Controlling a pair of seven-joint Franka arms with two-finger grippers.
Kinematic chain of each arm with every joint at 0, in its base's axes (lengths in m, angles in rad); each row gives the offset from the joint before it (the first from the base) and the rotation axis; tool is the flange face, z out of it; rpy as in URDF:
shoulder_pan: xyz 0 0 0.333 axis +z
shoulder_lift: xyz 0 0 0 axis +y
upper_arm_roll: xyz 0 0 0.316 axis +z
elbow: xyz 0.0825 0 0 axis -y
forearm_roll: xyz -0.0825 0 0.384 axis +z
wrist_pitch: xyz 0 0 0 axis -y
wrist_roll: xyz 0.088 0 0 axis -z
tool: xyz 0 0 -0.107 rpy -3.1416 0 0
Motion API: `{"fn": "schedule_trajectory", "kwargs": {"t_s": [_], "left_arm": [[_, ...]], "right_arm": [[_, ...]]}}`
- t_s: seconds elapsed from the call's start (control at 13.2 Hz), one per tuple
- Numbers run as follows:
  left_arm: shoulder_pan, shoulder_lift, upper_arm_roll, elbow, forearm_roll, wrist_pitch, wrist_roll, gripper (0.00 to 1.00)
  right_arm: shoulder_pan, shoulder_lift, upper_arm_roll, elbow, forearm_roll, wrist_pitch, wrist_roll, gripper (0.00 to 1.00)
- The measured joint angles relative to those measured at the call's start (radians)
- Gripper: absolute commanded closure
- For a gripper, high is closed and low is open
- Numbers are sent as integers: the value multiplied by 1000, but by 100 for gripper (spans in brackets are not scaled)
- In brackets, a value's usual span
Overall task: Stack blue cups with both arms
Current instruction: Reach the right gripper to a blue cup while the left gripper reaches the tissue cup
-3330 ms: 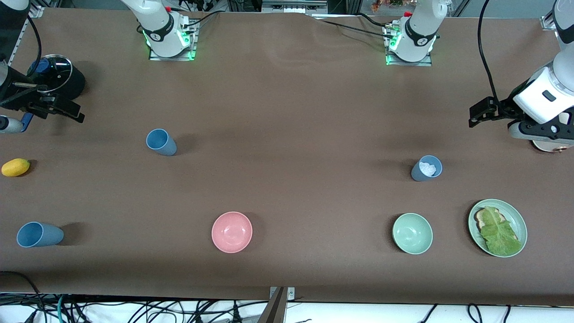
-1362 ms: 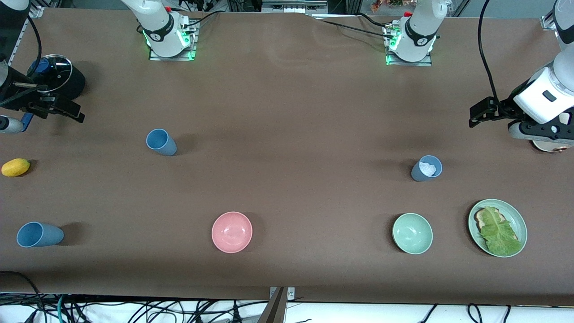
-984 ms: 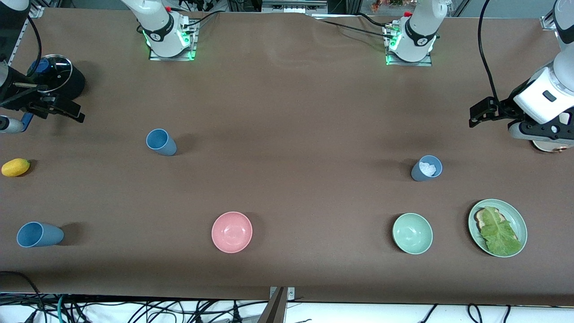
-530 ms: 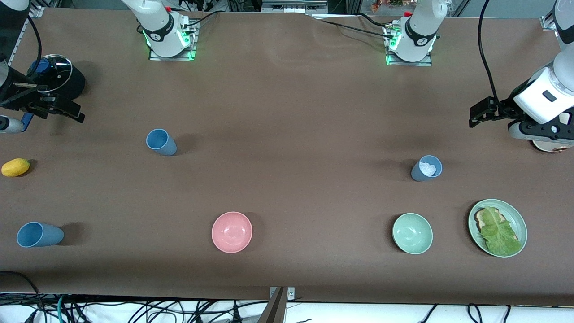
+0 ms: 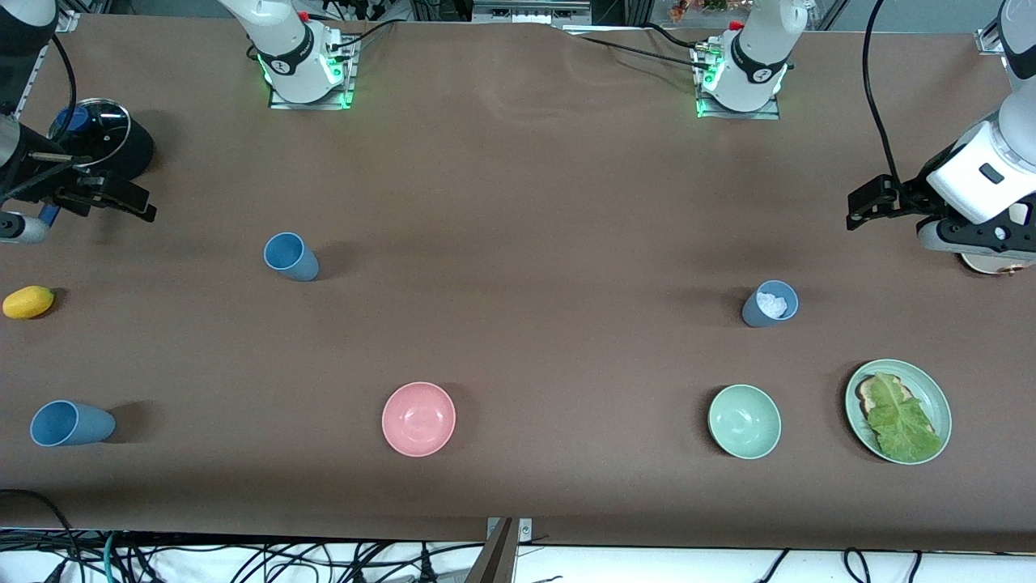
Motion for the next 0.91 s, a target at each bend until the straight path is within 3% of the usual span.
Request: {"fn": "schedule_trajectory", "kwargs": {"t_s": [0.61, 0.91], "left_arm": [[2, 15, 0, -8, 0, -18, 0, 0], [8, 57, 0, -48, 1, -22, 43, 0]], "right_arm": [[12, 92, 6, -10, 0, -53, -24, 0], [12, 131, 6, -142, -1, 98, -40, 0]]}}
